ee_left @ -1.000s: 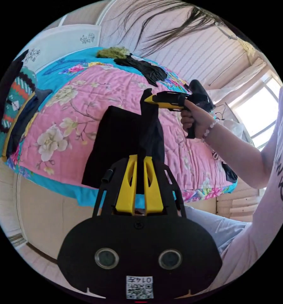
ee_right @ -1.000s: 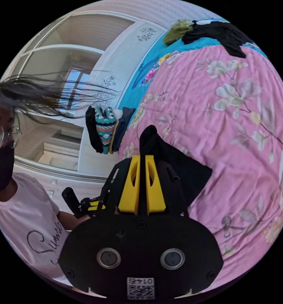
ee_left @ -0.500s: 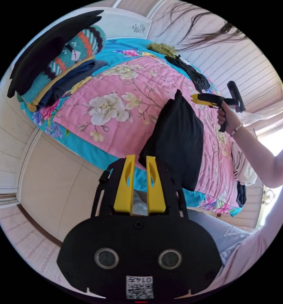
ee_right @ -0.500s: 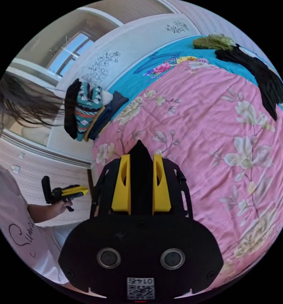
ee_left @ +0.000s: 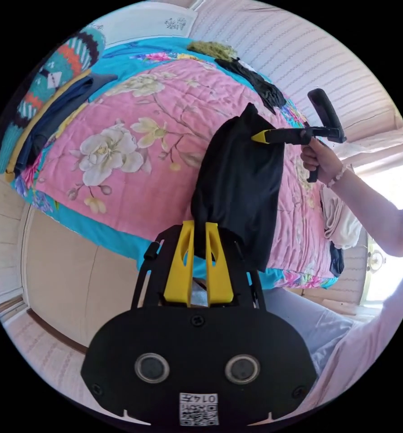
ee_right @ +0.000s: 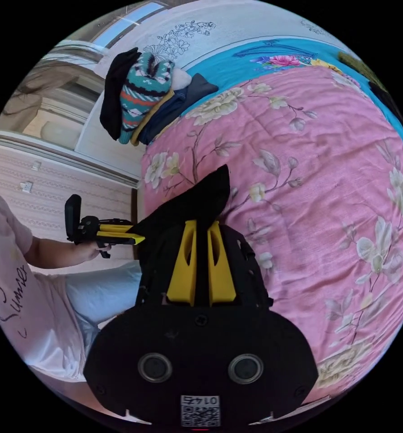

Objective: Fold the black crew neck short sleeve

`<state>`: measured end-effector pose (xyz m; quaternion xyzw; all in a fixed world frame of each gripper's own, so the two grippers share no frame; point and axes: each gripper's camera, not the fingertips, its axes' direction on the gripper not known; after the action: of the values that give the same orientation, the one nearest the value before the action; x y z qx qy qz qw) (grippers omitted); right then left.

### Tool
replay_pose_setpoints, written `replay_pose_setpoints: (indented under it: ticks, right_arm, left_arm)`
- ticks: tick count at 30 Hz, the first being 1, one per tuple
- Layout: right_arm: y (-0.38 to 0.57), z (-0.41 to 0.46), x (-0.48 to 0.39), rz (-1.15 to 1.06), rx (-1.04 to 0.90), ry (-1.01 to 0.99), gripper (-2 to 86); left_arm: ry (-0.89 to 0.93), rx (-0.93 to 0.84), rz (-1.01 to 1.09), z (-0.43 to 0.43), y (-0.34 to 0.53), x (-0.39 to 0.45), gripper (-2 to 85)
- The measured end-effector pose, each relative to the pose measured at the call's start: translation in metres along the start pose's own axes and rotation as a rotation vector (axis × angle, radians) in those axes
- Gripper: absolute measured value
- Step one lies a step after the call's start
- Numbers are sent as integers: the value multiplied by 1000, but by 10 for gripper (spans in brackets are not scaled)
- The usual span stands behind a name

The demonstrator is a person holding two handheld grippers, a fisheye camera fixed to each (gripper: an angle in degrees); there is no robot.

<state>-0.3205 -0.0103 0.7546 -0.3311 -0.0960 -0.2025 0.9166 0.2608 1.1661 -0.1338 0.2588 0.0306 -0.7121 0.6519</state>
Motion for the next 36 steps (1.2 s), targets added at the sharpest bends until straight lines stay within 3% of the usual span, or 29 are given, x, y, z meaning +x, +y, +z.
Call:
replay_pose_setpoints:
  ticks: [9, 15, 17, 20, 22, 25, 28, 32, 36]
  right_arm:
    - [-20, -143, -149, -24, 182, 6, 21]
    - [-108, -204, -260, -184, 273, -67, 28]
    - [-152, -217, -287, -275, 277, -128, 35]
    - [-234, -222, -324, -332, 274, -36, 61]
    - [-297, -202, -332, -249, 223, 162, 88]
    - [-334, -169, -323, -101, 78, 281, 100]
    - [-316, -167, -324, -47, 21, 210, 106]
    - [-249, -205, -335, -75, 90, 200, 104]
    - [-107, -264, -346, -51, 134, 208, 91]
  left_arm:
    - [30, 173, 158, -192, 20, 29, 40]
    - [-73, 406, -32, -312, 28, -20, 43]
    - [-176, 566, -41, -346, 27, -43, 48]
    - [-197, 647, -175, -356, 1, -90, 55]
    - [-272, 656, -211, -339, -16, -115, 67]
    - [-297, 469, -295, -298, -38, -142, 80]
    - [-307, 446, -284, -278, -27, -129, 84]
    - [-396, 428, -175, -270, 1, -78, 86]
    - [-382, 411, 26, -262, 26, -5, 85]
